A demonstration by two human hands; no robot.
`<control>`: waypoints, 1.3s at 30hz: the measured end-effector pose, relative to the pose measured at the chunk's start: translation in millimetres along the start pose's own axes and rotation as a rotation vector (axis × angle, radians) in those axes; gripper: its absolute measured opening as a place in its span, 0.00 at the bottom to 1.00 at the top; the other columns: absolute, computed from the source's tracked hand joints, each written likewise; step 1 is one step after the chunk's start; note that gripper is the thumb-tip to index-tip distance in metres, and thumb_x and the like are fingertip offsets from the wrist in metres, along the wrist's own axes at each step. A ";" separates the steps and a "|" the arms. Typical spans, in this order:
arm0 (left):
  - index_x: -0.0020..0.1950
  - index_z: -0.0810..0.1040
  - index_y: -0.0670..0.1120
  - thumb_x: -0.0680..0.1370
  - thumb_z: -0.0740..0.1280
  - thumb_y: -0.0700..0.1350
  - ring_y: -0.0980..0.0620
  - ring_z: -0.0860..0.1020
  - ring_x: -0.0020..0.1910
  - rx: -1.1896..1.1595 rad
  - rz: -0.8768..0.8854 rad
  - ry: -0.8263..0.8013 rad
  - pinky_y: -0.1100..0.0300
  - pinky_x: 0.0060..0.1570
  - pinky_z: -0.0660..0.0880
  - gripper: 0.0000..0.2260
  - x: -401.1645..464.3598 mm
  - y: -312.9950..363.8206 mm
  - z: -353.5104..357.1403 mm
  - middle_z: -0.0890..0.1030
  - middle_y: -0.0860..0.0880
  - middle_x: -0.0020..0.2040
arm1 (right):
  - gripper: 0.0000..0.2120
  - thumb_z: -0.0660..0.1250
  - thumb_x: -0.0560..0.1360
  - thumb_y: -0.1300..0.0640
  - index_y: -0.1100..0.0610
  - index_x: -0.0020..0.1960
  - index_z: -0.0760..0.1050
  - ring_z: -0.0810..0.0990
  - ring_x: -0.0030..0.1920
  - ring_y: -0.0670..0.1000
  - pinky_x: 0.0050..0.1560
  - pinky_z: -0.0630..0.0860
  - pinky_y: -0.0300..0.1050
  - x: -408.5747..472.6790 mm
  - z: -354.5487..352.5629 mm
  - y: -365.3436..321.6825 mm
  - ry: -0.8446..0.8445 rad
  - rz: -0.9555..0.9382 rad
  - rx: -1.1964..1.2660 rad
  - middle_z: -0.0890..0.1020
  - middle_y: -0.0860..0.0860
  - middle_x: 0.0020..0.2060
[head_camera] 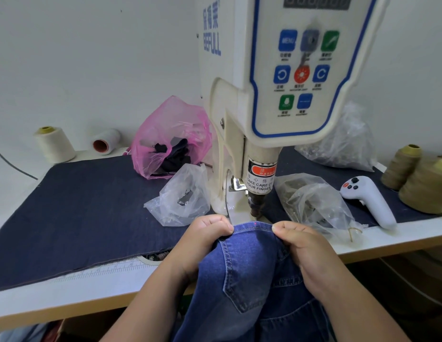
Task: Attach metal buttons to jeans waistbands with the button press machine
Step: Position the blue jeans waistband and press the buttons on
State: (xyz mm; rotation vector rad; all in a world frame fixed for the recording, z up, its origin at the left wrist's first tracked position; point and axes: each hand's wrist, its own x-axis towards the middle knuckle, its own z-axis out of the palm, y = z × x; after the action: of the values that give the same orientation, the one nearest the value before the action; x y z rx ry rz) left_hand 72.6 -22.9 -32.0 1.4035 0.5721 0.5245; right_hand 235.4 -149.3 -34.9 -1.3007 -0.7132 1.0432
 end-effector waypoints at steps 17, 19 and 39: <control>0.28 0.75 0.50 0.59 0.70 0.52 0.56 0.67 0.28 -0.009 0.001 0.008 0.62 0.31 0.66 0.08 1.2 -4.2 -2.3 0.70 0.51 0.28 | 0.18 0.63 0.77 0.65 0.57 0.31 0.82 0.79 0.30 0.48 0.31 0.75 0.37 1.1 1.7 0.7 0.042 -0.038 0.095 0.81 0.54 0.29; 0.28 0.76 0.50 0.59 0.70 0.52 0.56 0.68 0.28 0.001 -0.002 0.010 0.64 0.31 0.67 0.08 1.3 -3.5 -2.3 0.70 0.51 0.28 | 0.17 0.63 0.77 0.65 0.57 0.31 0.82 0.80 0.31 0.48 0.32 0.75 0.37 1.3 1.6 0.5 0.042 -0.040 0.086 0.81 0.54 0.29; 0.27 0.75 0.49 0.60 0.69 0.47 0.57 0.68 0.28 -0.052 -0.007 0.026 0.64 0.30 0.68 0.05 -0.9 -0.1 0.0 0.71 0.51 0.28 | 0.17 0.64 0.77 0.63 0.56 0.31 0.82 0.79 0.32 0.47 0.33 0.75 0.38 1.8 -0.9 2.4 0.040 -0.034 0.068 0.81 0.54 0.30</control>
State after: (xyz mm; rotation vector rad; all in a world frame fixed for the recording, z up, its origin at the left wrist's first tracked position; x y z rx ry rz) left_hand 71.9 -23.5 -32.0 1.3462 0.5805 0.5488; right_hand 236.4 -148.1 -37.7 -1.2439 -0.6627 1.0034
